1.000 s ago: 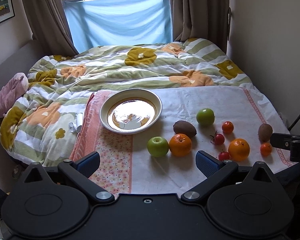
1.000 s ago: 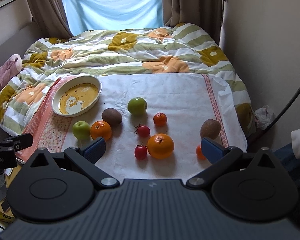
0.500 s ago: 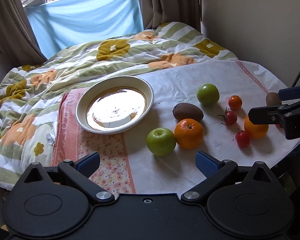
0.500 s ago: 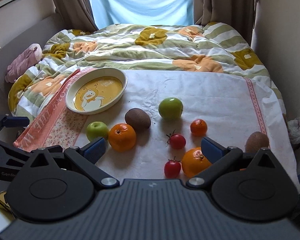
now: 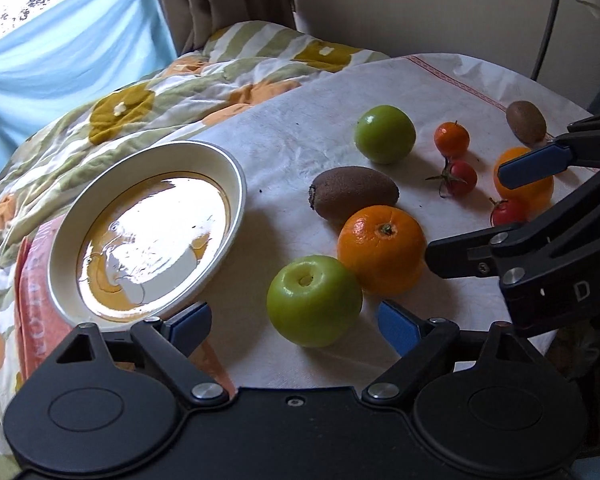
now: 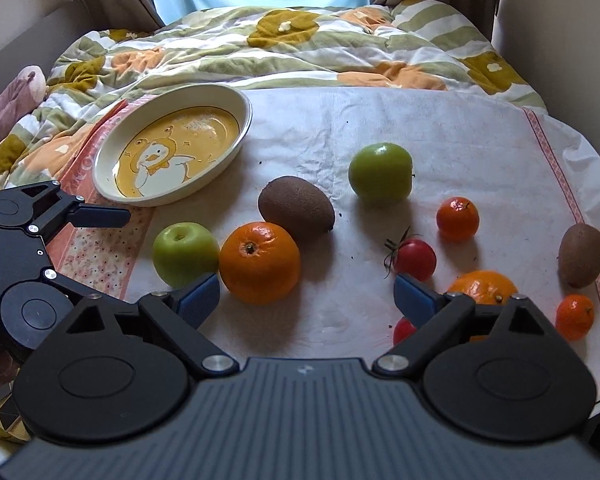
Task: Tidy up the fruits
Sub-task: 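Grasp the green apple with the left tool while the right tool grasps the large orange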
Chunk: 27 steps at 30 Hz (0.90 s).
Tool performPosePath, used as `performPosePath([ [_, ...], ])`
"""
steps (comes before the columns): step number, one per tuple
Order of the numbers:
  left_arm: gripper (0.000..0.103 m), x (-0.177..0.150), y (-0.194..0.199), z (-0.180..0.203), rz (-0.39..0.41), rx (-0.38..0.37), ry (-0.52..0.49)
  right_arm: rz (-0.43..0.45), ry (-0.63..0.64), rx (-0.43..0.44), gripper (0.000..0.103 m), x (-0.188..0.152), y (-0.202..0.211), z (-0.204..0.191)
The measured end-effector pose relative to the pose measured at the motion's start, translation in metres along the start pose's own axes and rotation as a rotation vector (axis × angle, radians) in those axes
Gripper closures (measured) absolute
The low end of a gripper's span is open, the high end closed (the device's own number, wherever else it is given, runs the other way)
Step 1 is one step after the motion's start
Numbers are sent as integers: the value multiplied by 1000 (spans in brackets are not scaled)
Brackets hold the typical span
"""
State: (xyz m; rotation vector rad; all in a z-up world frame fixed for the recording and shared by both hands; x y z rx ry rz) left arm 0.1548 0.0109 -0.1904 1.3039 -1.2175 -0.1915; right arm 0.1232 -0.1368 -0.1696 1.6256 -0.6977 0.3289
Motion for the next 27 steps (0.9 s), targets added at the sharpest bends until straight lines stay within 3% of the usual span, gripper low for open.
performPosePath([
  [7,20,-2,-18,6,-7,-71,-94,-19,-59,-29,0,-3,-16,-7],
  [17,44,-2,-25,-7,8,-133,-67,-24,-94,-54,3,-3,-27,-17],
  [27,44,-6,-22,-13,13,-162,-62,-37,-126,-49,9,1,-37,-26],
])
Point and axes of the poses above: each gripper's, at about its wrist camera, not at the fingertips, and y roughly against the way its jaws point, z to its right, x to its top, the point moved 1 cm from there along -y, roughly the way its jaws point, and after that the axes turned 8 degrees about -y, right-handed, at the moved point
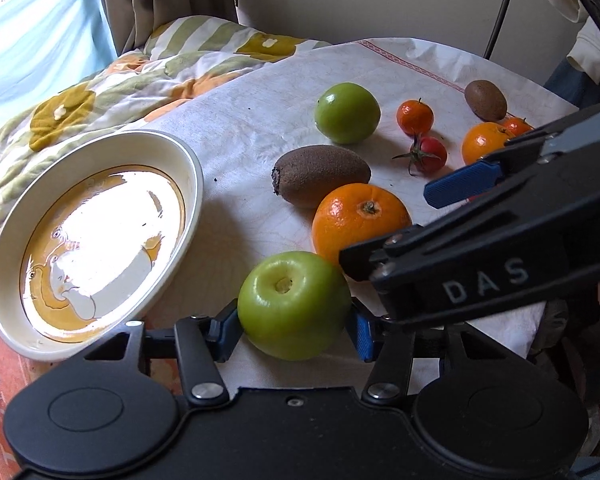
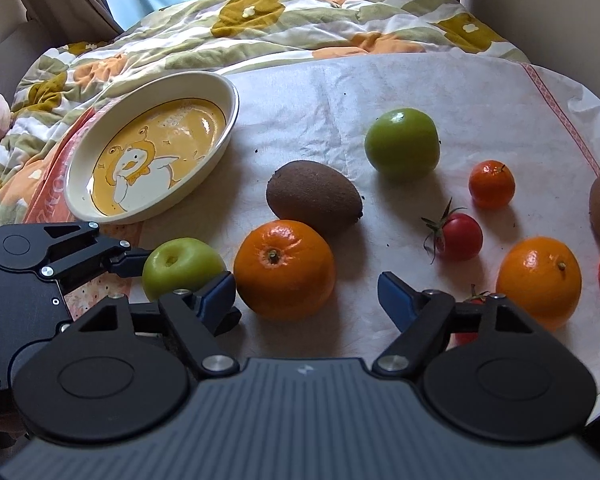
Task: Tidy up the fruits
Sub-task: 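Grasp the green apple with the left tool while the right tool grasps the large orange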
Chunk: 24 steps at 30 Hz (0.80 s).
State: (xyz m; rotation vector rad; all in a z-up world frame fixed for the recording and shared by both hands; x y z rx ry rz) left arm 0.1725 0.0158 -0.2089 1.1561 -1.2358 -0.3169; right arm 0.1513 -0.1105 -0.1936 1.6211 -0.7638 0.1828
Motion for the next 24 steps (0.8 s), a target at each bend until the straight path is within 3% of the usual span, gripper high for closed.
performPosePath([
  [9,44,-13,7,-3,-6,20,33,-14,11,17,20,2,-14,-7],
  [17,44,-19,12,-2,-7,55,56,-15,45,27,21,2,-18,-11],
  [20,44,-20,13,0,-12,71,70,-12,65,33,27,3,-18,-11],
  [24,45,-21,16,3,-23,94,96,-13,84,58,28,3,-18,-7],
])
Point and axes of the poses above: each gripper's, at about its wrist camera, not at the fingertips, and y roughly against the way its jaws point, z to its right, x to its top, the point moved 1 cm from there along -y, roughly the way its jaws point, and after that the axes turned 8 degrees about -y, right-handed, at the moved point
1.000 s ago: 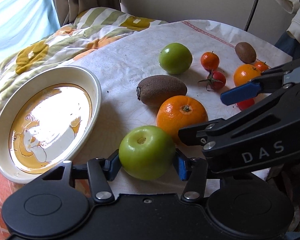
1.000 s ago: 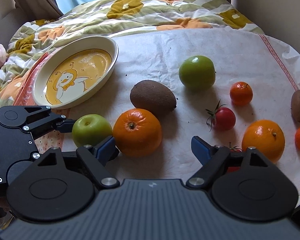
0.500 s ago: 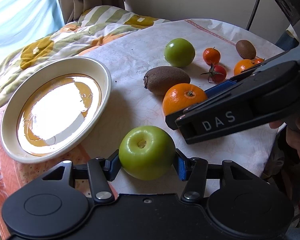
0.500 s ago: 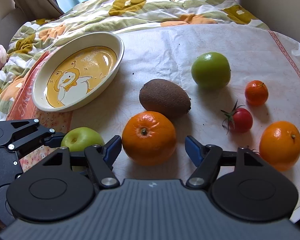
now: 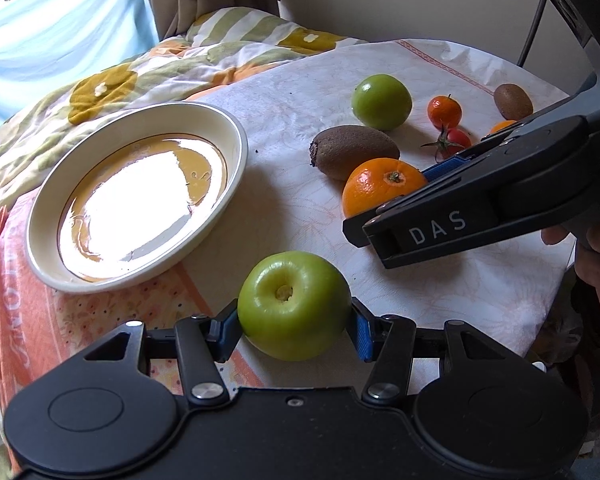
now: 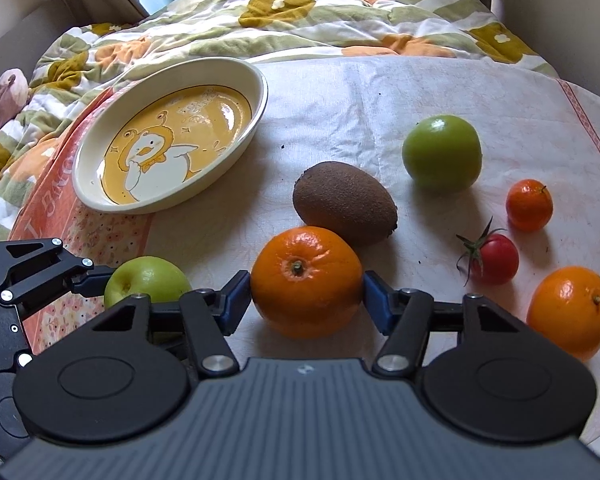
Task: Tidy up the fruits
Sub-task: 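Grasp the green apple with the left tool while the right tool grasps the large orange, then carry the apple and orange into the duck bowl and release both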
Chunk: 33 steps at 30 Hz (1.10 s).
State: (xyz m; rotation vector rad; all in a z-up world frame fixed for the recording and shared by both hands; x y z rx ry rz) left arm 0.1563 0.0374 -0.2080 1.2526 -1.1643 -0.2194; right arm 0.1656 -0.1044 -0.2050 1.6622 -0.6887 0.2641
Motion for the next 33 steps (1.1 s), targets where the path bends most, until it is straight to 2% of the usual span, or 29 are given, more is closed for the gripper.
performPosePath([
  [10,45,4,24,19,8,89,95,8,52,78,28,2,28,7],
  [20,45,26,79,31,43,219,242,64,162,186,28,29,91,6],
  [27,45,49,124,21,91,375,341,140,266,305,28,57,131,-2],
  [33,45,67,140,-13,116,461,384,173,309,360,28,88,135,-16],
])
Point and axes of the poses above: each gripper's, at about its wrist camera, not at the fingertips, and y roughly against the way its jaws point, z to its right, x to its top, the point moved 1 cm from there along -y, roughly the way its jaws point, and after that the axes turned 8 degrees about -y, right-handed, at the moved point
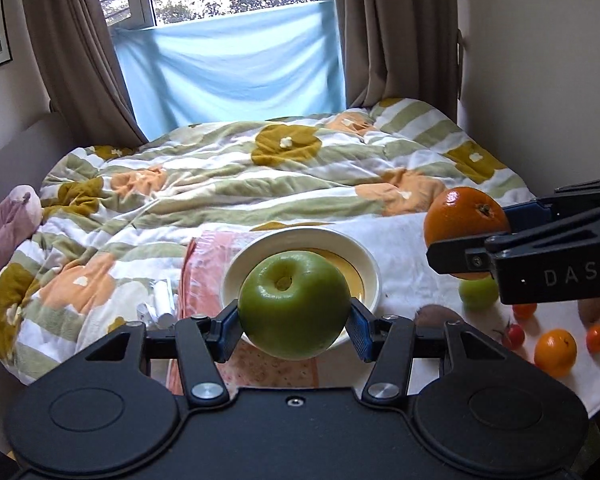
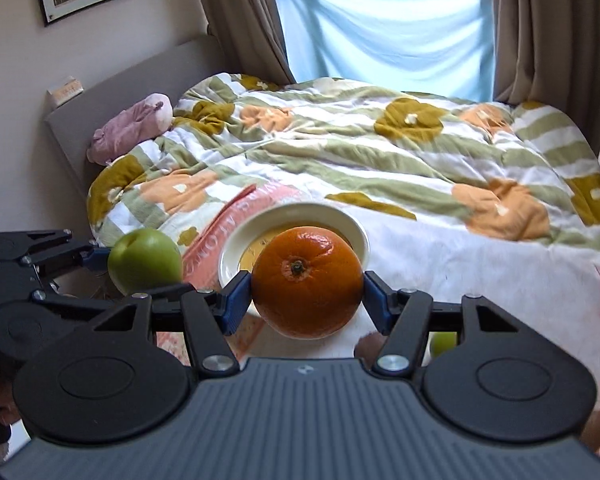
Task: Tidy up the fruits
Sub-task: 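Carry the apple and orange into the duck bowl and release both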
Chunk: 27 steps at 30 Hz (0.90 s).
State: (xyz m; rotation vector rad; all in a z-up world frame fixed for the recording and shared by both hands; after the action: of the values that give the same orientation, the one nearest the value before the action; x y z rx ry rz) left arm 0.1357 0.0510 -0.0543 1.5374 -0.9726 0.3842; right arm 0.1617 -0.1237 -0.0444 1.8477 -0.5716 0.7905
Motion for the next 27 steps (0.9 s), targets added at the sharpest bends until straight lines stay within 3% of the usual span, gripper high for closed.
performPosePath([
  [5,45,25,-27,-24,14,17,-35,-9,-14,-6,28,28,-31,0],
  [11,45,36,-86,-47,-19,-38,-82,-49,-64,-60,28,51,-86,-1],
  [20,45,30,-182,-59,-108,-154,-162,-125,-160,-160,28,62,-167,9],
  [27,45,21,-228,-58,-153,-208,-211,-172,-227,-212,28,57,-205,20],
])
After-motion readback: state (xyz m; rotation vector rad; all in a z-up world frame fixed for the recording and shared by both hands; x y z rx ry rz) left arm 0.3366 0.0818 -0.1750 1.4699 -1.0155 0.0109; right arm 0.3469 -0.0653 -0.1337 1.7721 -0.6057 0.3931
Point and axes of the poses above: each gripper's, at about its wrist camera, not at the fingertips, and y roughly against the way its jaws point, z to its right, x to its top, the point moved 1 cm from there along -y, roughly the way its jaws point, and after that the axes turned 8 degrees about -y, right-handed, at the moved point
